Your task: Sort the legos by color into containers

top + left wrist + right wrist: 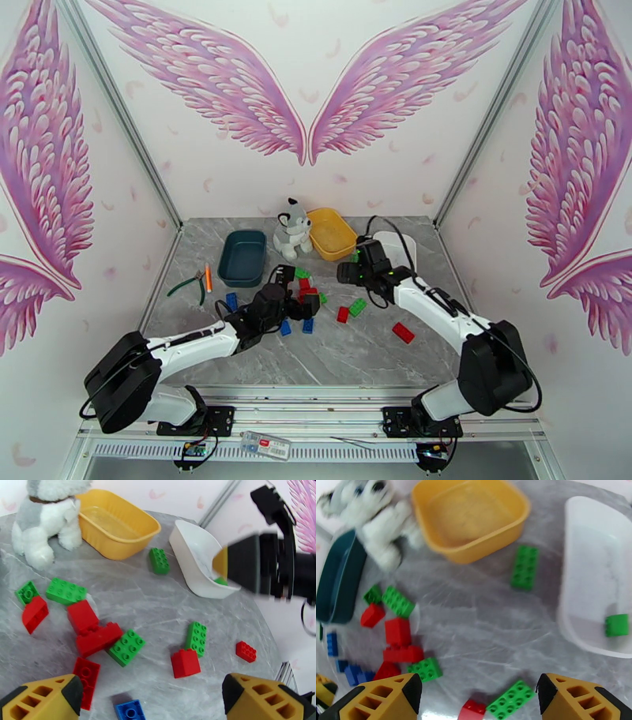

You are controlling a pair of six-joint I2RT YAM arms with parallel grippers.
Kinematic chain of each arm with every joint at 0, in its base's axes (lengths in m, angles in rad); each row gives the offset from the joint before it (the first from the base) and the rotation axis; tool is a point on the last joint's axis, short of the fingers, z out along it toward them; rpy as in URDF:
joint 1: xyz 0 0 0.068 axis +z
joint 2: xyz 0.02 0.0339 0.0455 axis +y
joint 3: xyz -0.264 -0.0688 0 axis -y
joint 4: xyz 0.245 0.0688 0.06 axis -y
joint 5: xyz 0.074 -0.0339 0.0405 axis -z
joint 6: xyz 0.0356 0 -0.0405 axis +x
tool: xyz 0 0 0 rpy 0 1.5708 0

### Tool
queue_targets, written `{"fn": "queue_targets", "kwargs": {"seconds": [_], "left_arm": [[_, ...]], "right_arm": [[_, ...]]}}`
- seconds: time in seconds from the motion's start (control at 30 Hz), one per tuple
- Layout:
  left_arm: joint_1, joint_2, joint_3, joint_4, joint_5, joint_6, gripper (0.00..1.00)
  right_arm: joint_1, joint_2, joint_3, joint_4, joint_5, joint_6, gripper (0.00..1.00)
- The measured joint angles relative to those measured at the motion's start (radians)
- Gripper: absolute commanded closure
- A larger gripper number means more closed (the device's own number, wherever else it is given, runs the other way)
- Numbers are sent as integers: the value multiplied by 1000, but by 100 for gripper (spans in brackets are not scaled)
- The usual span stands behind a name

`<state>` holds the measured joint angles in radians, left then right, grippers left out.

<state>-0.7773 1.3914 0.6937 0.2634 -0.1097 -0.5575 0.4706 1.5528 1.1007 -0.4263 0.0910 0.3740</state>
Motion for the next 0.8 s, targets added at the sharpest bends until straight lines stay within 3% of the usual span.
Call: {"fn": "queue_targets", "kwargs": {"seconds": [0.13,0.33,0.8], "left_arm": [[79,-50,-45,6,-18,-26,1],[170,-68,-91,13,-18,-62,1],[177,-81,-99,28,-2,-78,1]], "right_arm": [[90,121,3,0,-18,-45,16],[145,253,32,-6,-39,-100,15],[193,379,163,-37,18,-153,18]]}}
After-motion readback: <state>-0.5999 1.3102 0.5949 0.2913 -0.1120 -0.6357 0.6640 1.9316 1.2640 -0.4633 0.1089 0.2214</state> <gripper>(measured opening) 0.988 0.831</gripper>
